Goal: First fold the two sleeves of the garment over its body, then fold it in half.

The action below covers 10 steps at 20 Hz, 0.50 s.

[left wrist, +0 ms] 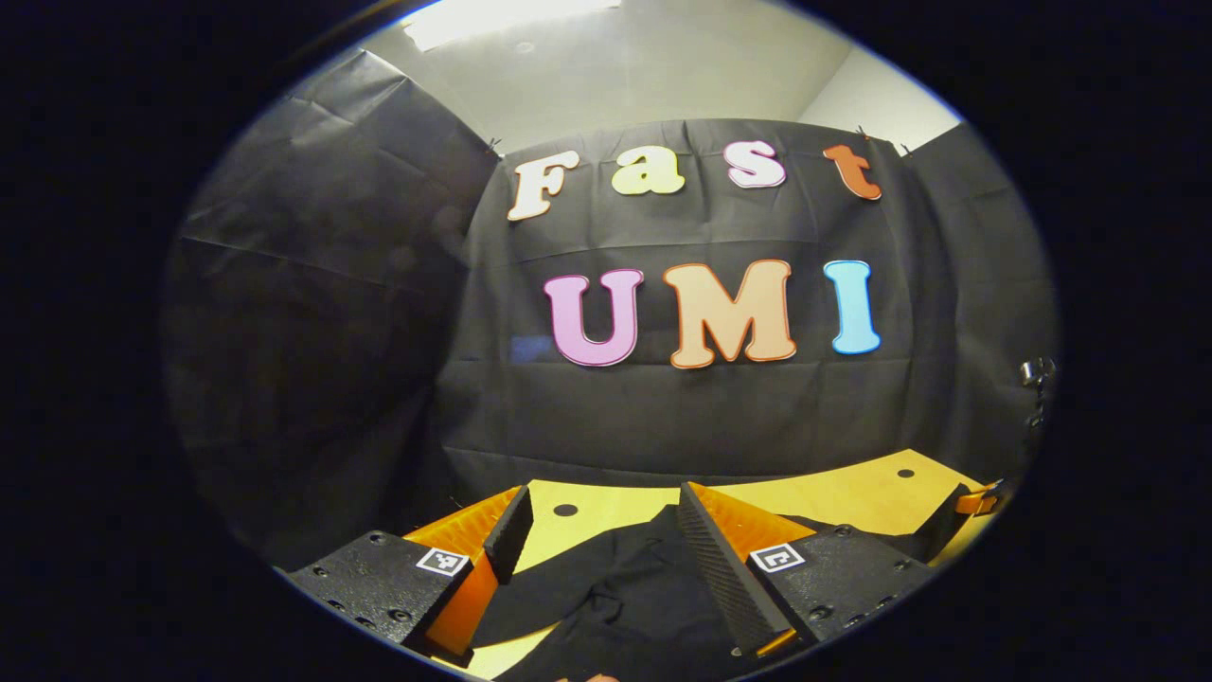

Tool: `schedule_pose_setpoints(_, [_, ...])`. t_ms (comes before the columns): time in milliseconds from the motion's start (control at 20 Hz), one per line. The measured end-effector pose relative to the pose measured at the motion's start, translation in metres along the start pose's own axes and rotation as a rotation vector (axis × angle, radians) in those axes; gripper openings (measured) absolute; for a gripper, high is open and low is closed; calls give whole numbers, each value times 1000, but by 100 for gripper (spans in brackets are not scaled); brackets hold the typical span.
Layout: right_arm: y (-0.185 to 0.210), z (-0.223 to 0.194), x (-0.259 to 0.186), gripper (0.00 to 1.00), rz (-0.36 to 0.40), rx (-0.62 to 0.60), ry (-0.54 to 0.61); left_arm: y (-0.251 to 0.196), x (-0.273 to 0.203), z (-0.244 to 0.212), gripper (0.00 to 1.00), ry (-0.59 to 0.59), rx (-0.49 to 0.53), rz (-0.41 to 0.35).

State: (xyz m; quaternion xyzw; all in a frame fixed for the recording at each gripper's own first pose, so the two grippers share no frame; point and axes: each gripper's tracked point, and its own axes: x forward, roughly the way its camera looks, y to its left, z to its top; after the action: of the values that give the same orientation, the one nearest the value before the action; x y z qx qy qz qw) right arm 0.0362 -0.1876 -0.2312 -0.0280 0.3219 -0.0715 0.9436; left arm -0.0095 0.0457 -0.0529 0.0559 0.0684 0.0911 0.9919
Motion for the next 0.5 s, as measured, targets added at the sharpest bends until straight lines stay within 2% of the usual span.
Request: schedule_pose_setpoints(500, [128,51,14,5,126,-89,-81,96,-5,-10,94,4,0,108])
